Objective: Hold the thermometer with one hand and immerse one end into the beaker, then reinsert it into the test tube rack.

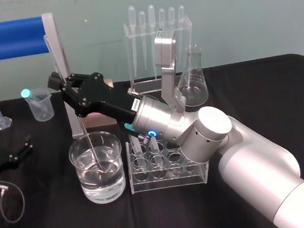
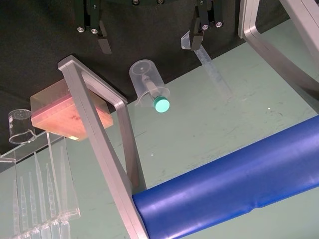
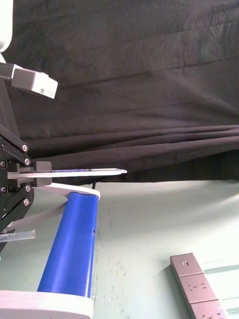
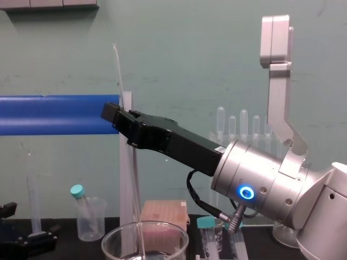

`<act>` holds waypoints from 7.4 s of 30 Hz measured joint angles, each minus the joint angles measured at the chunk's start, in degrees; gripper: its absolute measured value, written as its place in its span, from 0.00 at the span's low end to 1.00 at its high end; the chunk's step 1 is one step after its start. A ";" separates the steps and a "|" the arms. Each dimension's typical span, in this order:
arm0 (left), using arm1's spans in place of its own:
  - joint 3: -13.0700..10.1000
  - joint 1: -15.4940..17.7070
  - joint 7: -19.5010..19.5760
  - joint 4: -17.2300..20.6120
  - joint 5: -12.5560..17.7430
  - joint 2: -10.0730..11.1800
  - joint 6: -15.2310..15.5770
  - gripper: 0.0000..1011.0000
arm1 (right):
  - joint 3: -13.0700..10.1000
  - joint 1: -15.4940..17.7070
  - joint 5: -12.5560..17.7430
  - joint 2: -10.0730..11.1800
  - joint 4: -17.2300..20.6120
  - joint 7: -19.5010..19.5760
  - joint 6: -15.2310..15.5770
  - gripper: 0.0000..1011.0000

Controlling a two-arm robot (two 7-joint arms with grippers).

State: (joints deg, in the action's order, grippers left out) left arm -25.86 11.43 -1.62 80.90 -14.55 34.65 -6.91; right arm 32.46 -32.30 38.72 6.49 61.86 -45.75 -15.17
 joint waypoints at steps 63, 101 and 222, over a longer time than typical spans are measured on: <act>0.00 0.00 0.00 0.00 0.00 0.00 0.00 1.00 | 0.00 0.00 0.00 0.00 0.00 0.02 0.00 0.06; 0.00 0.00 0.00 0.00 0.00 0.00 0.00 1.00 | 0.00 0.00 0.00 0.00 0.00 0.03 0.00 0.06; 0.00 0.00 0.00 0.00 0.00 0.00 0.00 1.00 | -20.24 22.22 0.55 18.38 39.06 16.50 0.44 0.06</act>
State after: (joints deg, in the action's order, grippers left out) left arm -25.86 11.43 -1.62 80.90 -14.55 34.65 -6.91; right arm 12.22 -10.08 39.27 24.88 100.92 -29.25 -14.72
